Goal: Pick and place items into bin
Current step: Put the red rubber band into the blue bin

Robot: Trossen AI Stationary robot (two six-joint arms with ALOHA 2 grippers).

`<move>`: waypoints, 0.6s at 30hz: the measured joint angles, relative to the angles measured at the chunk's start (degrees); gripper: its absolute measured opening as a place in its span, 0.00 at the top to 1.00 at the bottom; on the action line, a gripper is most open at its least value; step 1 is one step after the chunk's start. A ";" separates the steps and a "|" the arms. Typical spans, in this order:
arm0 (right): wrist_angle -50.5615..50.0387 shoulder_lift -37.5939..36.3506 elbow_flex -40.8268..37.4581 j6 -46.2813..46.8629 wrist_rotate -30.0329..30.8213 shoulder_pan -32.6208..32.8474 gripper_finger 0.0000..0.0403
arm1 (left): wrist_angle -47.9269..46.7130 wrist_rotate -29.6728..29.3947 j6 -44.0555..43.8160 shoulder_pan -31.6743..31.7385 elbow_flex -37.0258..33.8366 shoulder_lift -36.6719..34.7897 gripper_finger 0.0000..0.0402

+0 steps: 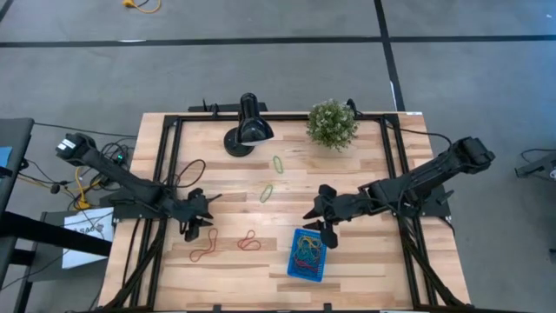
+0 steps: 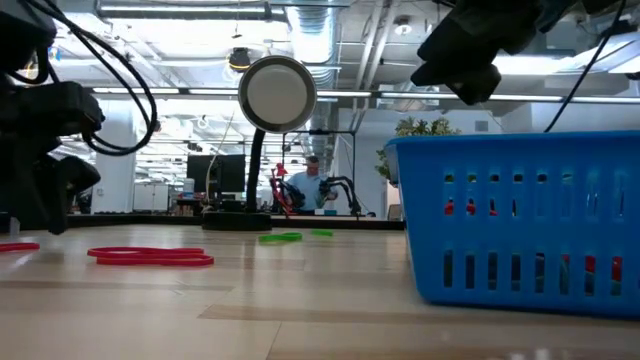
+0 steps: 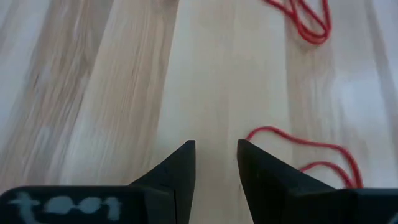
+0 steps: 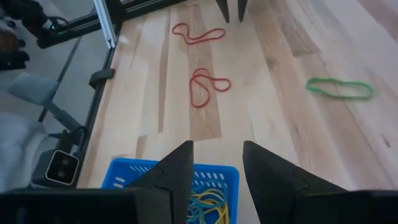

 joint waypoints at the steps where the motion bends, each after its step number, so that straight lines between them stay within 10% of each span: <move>1: -0.07 0.00 0.00 0.69 -0.02 0.07 0.67 | 1.03 0.00 0.08 0.00 0.00 0.76 0.73; 18: -0.35 0.00 0.00 1.35 -0.13 0.39 0.66 | 15.33 -1.70 -2.60 -4.94 0.28 16.85 0.73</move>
